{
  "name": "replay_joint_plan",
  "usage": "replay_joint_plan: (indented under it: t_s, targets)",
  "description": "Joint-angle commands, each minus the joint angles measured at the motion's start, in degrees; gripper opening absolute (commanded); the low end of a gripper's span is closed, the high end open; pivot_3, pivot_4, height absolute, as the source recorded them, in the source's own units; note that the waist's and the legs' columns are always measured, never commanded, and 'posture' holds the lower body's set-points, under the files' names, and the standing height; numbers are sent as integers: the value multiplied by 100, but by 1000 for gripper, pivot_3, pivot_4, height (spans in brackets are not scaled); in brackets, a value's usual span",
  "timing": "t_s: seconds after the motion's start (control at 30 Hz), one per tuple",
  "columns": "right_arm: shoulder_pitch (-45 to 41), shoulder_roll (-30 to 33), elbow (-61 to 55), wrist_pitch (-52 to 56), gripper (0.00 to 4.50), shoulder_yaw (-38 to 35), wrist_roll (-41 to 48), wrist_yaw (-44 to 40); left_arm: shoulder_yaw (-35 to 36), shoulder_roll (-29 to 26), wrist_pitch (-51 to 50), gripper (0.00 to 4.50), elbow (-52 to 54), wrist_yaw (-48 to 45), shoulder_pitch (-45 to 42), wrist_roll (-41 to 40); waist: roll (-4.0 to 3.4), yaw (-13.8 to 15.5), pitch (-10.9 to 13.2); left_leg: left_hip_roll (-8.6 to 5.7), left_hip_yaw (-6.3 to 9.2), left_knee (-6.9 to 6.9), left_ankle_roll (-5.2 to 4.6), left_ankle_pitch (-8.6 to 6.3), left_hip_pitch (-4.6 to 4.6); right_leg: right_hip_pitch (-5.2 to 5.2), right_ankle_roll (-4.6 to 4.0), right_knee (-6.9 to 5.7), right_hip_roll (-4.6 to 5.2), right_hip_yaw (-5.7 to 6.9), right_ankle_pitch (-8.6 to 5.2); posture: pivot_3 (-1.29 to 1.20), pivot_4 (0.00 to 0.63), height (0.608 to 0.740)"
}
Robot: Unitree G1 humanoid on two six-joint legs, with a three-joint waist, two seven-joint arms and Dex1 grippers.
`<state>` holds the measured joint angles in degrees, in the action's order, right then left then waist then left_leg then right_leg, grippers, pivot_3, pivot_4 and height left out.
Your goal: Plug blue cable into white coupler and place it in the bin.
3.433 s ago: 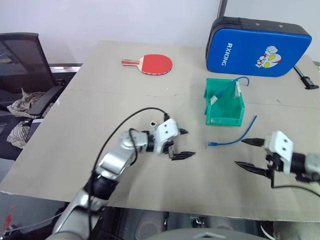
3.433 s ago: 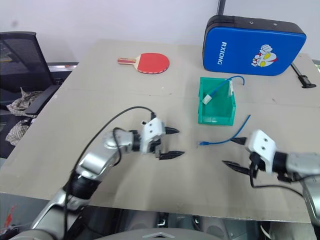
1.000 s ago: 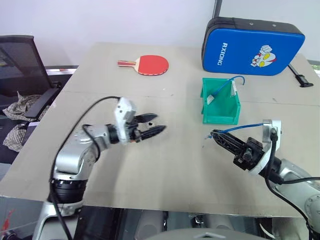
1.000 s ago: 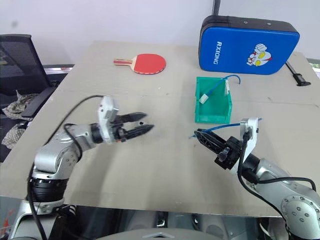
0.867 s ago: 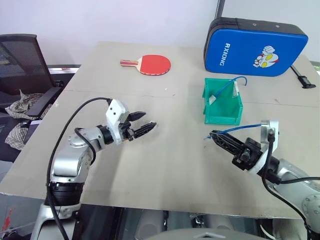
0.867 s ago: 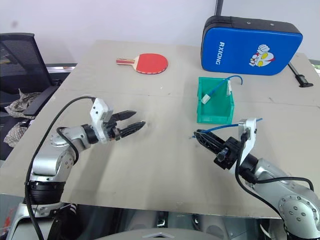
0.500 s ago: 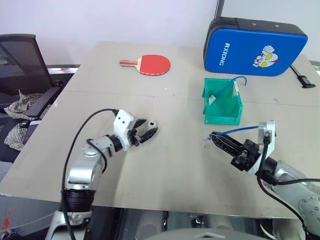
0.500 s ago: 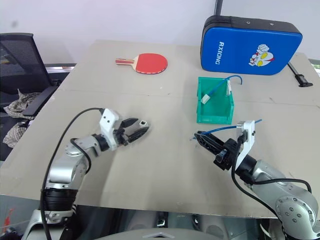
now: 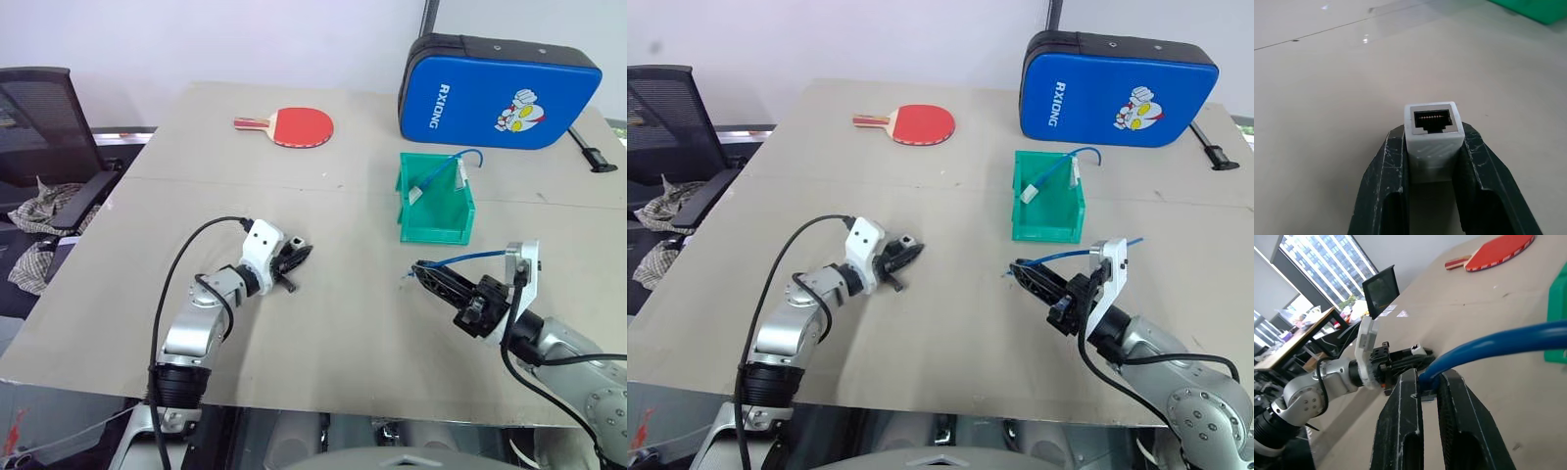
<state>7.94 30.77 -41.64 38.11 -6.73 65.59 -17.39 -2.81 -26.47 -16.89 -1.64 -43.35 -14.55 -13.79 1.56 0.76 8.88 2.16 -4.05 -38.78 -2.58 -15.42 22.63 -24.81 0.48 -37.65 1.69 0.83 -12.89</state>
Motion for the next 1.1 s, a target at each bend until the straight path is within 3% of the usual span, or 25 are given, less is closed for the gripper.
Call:
replay_joint_plan:
  t_s: [0.03, 0.17, 0.37, 0.57, 1.1]
  targets:
    - [-557, 384, -84, -74, 0, 320, -770, -448, -474, -269, 177, 582, 233, -1452, -392, -376, -1, -5, 2, -1, -1, -2, 0, 0, 1, -1, -2, -1, -1, 1, -1, 0, 150, 729]
    - [-1654, 608, 431, 117, 0, 979, -1466, -803, -1090, -208, 365, 582, -210, -2340, -1072, -216, -1, -6, 2, -2, -2, -6, -1, 1, -2, -1, -16, -1, -6, 1, -10, 0, 150, 729]
    - [-2722, 786, 1200, 270, 0, 1928, -2525, -1498, -1739, 169, 922, 582, -1085, -2889, -1771, 224, 0, -5, -1, 0, 1, -9, -2, 0, 14, -10, -23, 0, -56, -9, 13, 0, 150, 729]
    - [-2873, 883, 1476, 276, 0, 2194, -3050, -1972, -1951, 390, 1450, 582, -1643, -3148, -2037, 502, 0, -6, -1, 0, 0, -11, -20, -11, 60, -50, -18, 1, -57, -11, 13, 0, 150, 729]
    - [-3079, 936, 1774, 202, 0, 2837, -4039, -2998, -1975, 427, 1734, 582, -1720, -3259, -1944, 673, 0, -9, -1, 4, -7, -38, -21, -11, 39, -38, -17, -20, -59, -11, 13, 0, 150, 729]
